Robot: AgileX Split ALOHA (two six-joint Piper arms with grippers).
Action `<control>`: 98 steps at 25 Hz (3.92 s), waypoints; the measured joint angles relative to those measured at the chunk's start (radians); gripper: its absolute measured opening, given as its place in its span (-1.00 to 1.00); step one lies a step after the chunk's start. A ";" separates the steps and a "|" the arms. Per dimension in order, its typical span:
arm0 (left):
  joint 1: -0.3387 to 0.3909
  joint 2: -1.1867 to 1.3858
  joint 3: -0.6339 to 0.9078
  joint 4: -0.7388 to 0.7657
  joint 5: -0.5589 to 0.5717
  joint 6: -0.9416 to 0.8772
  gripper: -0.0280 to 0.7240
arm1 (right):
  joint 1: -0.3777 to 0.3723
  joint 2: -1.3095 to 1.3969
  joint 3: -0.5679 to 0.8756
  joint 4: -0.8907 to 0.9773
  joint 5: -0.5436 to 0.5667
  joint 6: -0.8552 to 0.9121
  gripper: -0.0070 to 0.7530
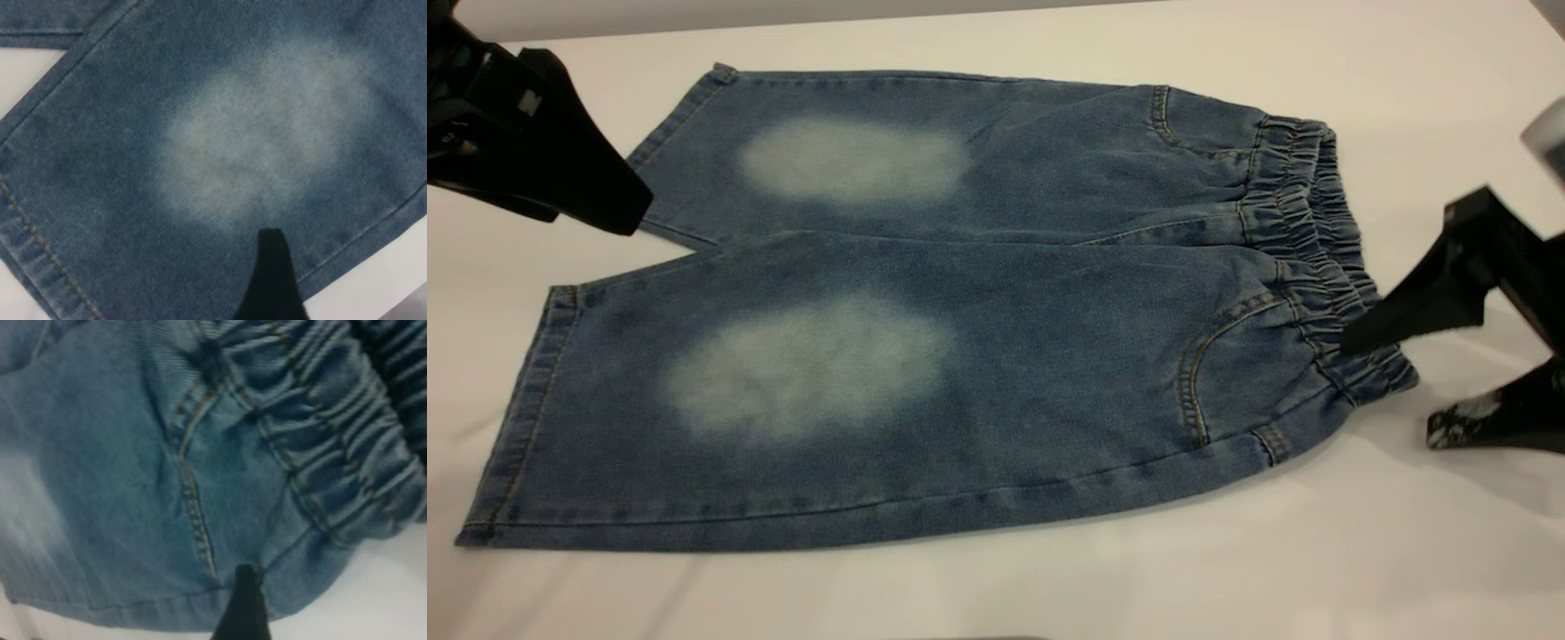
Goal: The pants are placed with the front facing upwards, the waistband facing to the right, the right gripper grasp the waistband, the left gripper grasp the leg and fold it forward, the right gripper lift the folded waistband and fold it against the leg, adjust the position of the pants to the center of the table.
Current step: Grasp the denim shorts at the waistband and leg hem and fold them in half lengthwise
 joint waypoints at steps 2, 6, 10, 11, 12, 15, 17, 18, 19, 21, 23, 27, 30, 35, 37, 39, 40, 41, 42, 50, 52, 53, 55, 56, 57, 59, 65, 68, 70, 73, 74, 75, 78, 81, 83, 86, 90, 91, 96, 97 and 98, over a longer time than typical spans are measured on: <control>0.000 0.000 0.000 0.000 0.000 0.000 0.42 | 0.000 0.020 0.000 0.021 0.019 -0.045 0.49; 0.000 0.000 0.000 0.000 -0.001 0.000 0.42 | 0.000 0.027 -0.008 0.066 0.021 -0.109 0.49; 0.000 0.000 0.000 0.000 -0.002 0.000 0.42 | 0.000 0.028 -0.039 0.071 0.006 -0.120 0.47; 0.000 0.000 0.000 0.000 -0.002 0.000 0.42 | 0.000 0.028 -0.049 0.071 0.004 -0.120 0.47; 0.000 0.000 0.000 0.000 -0.002 0.000 0.42 | 0.000 0.028 -0.057 0.072 0.002 -0.119 0.47; 0.000 0.000 0.000 -0.001 -0.002 0.000 0.42 | 0.000 0.028 -0.066 0.071 -0.004 -0.109 0.46; 0.000 0.000 0.000 -0.001 -0.002 0.000 0.42 | 0.000 0.029 -0.068 0.054 -0.015 -0.089 0.46; 0.000 0.000 0.000 -0.002 -0.003 0.000 0.42 | 0.000 0.029 -0.069 0.041 -0.018 -0.078 0.46; 0.000 0.000 0.000 -0.002 -0.003 0.000 0.42 | 0.000 0.029 -0.069 0.023 -0.020 -0.061 0.46; 0.000 0.000 0.000 -0.002 -0.003 0.000 0.42 | 0.000 0.032 -0.069 0.001 -0.022 -0.043 0.46; 0.000 0.000 0.000 -0.002 -0.003 0.000 0.42 | 0.000 0.044 -0.073 0.002 -0.016 -0.039 0.46; 0.000 0.000 0.000 -0.002 -0.005 0.000 0.42 | 0.000 0.094 -0.097 0.019 0.053 -0.043 0.45; -0.001 0.000 0.000 -0.002 -0.007 0.000 0.42 | 0.000 0.119 -0.111 0.052 0.091 -0.084 0.44; -0.002 0.000 0.000 -0.002 -0.007 0.000 0.42 | 0.000 0.128 -0.121 0.066 0.094 -0.108 0.22; -0.002 0.000 0.000 -0.002 -0.007 0.000 0.42 | 0.000 0.129 -0.121 0.038 0.087 -0.096 0.03; -0.002 0.000 0.000 -0.002 -0.005 0.000 0.42 | 0.000 0.132 -0.121 -0.011 0.078 -0.071 -0.17; -0.002 0.000 0.000 -0.001 -0.004 0.000 0.42 | 0.001 0.134 -0.121 -0.030 0.076 -0.067 -0.27; -0.002 0.000 0.000 0.004 -0.001 0.000 0.42 | 0.001 0.136 -0.121 -0.039 0.075 -0.066 -0.37; -0.002 0.000 0.000 0.008 0.001 -0.001 0.42 | 0.001 0.137 -0.121 -0.040 0.075 -0.067 -0.45; -0.002 0.000 0.000 0.114 0.030 -0.029 0.42 | 0.001 0.137 -0.121 0.062 0.098 -0.137 -0.88; -0.002 0.000 0.000 0.132 0.038 -0.053 0.42 | 0.001 0.137 -0.121 0.063 0.099 -0.140 -0.88; -0.002 0.000 0.000 0.137 0.041 -0.060 0.42 | 0.001 0.137 -0.121 0.063 0.100 -0.141 -0.88; -0.002 0.000 0.000 0.138 0.046 -0.067 0.42 | 0.001 0.137 -0.121 0.063 0.100 -0.141 -0.86; -0.002 0.000 0.000 0.138 0.046 -0.068 0.42 | 0.001 0.137 -0.121 0.063 0.100 -0.141 -0.83; -0.002 0.000 0.000 0.138 0.048 -0.069 0.42 | 0.001 0.137 -0.121 0.063 0.100 -0.141 -0.78; -0.002 0.000 0.000 0.138 0.048 -0.071 0.42 | 0.001 0.137 -0.121 0.064 0.100 -0.141 -0.61; -0.002 0.000 0.000 0.138 0.050 -0.073 0.42 | 0.001 0.137 -0.121 0.071 0.103 -0.176 -0.14; -0.002 0.000 0.000 0.138 0.050 -0.073 0.42 | 0.001 0.137 -0.121 0.071 0.103 -0.188 -0.23; -0.002 0.000 0.000 0.138 0.050 -0.074 0.42 | 0.001 0.137 -0.121 0.073 0.102 -0.189 -0.45; -0.002 0.000 0.000 0.138 0.052 -0.074 0.42 | 0.001 0.137 -0.121 0.073 0.101 -0.189 -0.82; -0.002 0.000 0.000 0.141 0.052 -0.076 0.42 | 0.001 0.137 -0.121 0.073 0.101 -0.189 -0.86; -0.002 0.000 0.000 0.151 0.052 -0.077 0.42 | 0.001 0.137 -0.121 0.073 0.101 -0.189 -0.88; -0.002 0.000 0.000 0.220 0.062 -0.077 0.42 | 0.001 0.137 -0.121 0.073 0.104 -0.189 -0.88; -0.002 0.000 0.017 0.345 0.068 -0.083 0.42 | 0.001 0.137 -0.121 0.073 0.129 -0.189 -0.88; -0.002 0.000 0.063 0.449 0.074 -0.107 0.42 | 0.001 0.137 -0.121 0.073 0.142 -0.189 -0.88; -0.002 0.000 0.155 0.631 0.075 -0.163 0.42 | 0.001 0.137 -0.121 0.074 0.152 -0.190 -0.88; -0.002 0.000 0.285 0.794 -0.043 -0.216 0.42 | 0.001 0.137 -0.121 0.074 0.159 -0.197 -0.88; -0.002 0.000 0.310 0.817 -0.103 -0.230 0.42 | 0.001 0.137 -0.121 0.074 0.165 -0.201 -0.88; -0.002 0.064 0.348 0.845 -0.323 -0.297 0.38 | 0.001 0.137 -0.121 0.074 0.182 -0.217 -0.88; -0.002 0.091 0.348 0.847 -0.341 -0.300 0.36 | 0.001 0.137 -0.121 0.074 0.182 -0.218 -0.88; -0.002 0.119 0.348 0.847 -0.360 -0.303 0.35 | 0.001 0.137 -0.121 0.074 0.182 -0.218 -0.88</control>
